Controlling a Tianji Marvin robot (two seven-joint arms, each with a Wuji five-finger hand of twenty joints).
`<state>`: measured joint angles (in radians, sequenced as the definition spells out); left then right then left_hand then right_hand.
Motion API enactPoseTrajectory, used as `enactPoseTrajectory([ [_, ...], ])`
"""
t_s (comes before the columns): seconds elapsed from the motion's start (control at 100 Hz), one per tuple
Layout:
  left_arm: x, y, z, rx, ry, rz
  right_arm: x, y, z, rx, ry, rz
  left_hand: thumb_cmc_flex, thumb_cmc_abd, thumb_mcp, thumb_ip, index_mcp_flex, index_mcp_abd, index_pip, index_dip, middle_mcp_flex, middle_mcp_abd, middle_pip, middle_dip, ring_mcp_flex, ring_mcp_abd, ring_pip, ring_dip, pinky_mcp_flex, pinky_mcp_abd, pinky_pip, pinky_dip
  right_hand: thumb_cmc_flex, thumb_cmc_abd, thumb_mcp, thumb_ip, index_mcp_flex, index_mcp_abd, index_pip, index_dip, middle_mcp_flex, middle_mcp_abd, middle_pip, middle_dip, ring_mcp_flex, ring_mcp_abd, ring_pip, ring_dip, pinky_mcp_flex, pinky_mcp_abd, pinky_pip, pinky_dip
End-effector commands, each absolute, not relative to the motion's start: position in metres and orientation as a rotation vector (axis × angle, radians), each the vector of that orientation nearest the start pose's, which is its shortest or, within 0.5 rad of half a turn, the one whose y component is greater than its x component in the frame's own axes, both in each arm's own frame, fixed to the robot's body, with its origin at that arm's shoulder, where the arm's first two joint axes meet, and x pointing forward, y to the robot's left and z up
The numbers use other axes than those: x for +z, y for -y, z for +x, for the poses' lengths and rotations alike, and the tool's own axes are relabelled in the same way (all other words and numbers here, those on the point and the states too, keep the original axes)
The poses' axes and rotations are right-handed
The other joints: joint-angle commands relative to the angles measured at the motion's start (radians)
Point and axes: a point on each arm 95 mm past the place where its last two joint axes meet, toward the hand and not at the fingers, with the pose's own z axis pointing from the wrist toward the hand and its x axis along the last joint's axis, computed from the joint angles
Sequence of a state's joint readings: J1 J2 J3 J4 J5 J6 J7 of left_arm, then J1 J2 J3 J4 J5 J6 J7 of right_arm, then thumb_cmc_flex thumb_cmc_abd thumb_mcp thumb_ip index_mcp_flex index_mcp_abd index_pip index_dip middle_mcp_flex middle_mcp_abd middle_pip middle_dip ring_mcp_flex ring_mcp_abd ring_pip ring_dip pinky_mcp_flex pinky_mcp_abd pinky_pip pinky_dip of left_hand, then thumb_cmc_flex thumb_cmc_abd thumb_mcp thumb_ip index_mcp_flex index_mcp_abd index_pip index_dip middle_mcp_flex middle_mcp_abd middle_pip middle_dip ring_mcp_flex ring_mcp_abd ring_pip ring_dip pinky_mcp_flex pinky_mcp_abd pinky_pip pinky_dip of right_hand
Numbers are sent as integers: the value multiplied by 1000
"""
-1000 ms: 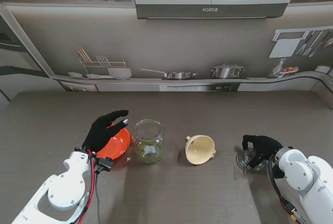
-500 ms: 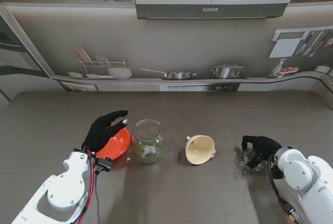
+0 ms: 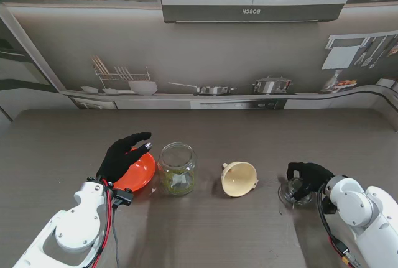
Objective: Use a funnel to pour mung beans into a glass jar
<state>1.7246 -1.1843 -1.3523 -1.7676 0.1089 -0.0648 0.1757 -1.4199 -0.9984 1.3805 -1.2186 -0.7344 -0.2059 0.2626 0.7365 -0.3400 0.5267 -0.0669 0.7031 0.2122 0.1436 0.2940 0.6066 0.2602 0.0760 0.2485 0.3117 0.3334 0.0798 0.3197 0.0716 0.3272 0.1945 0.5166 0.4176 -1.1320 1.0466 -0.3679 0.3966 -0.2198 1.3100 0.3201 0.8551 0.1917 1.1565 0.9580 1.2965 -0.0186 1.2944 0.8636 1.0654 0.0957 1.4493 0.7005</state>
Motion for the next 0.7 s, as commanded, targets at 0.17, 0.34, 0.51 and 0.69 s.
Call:
enactPoseTrajectory([
  [0.17, -290, -10, 372, -2150, -577, -1919, -402, 150, 419, 1192, -1624, 1768, -7, 38, -20, -10, 16, -4, 2, 5, -16, -5, -13, -2, -19, -1, -15, -12, -14, -34, -32, 16, 399, 125, 504, 106, 318, 84, 179, 74, 100, -199, -45, -22, 29, -213, 37, 18, 35, -61, 50, 22],
  [0.34, -290, -10, 372, -2148, -578, -1920, -398, 151, 422, 1197, -1602, 1782, -7, 37, -19, -9, 17, -4, 3, 5, -16, -2, -13, -2, -19, -1, -16, -12, -15, -35, -32, 16, 398, 123, 504, 107, 318, 85, 178, 75, 101, -198, -46, -22, 30, -210, 38, 19, 35, -62, 51, 22],
  [0.51, -291, -10, 372, -2146, -578, -1923, -397, 151, 422, 1196, -1597, 1791, -6, 37, -19, -9, 16, -4, 2, 5, -15, -3, -12, -2, -18, -3, -15, -12, -15, -35, -32, 16, 398, 120, 506, 108, 318, 85, 178, 75, 102, -197, -47, -21, 30, -214, 40, 20, 35, -61, 53, 22],
  [0.69, -291, -10, 372, -2143, -576, -1926, -396, 151, 423, 1201, -1593, 1784, -7, 38, -19, -9, 18, -4, 3, 6, -15, -2, -12, -2, -19, -2, -15, -12, -15, -35, -32, 16, 399, 118, 509, 108, 322, 85, 178, 75, 103, -198, -47, -20, 30, -214, 41, 21, 36, -63, 53, 22],
])
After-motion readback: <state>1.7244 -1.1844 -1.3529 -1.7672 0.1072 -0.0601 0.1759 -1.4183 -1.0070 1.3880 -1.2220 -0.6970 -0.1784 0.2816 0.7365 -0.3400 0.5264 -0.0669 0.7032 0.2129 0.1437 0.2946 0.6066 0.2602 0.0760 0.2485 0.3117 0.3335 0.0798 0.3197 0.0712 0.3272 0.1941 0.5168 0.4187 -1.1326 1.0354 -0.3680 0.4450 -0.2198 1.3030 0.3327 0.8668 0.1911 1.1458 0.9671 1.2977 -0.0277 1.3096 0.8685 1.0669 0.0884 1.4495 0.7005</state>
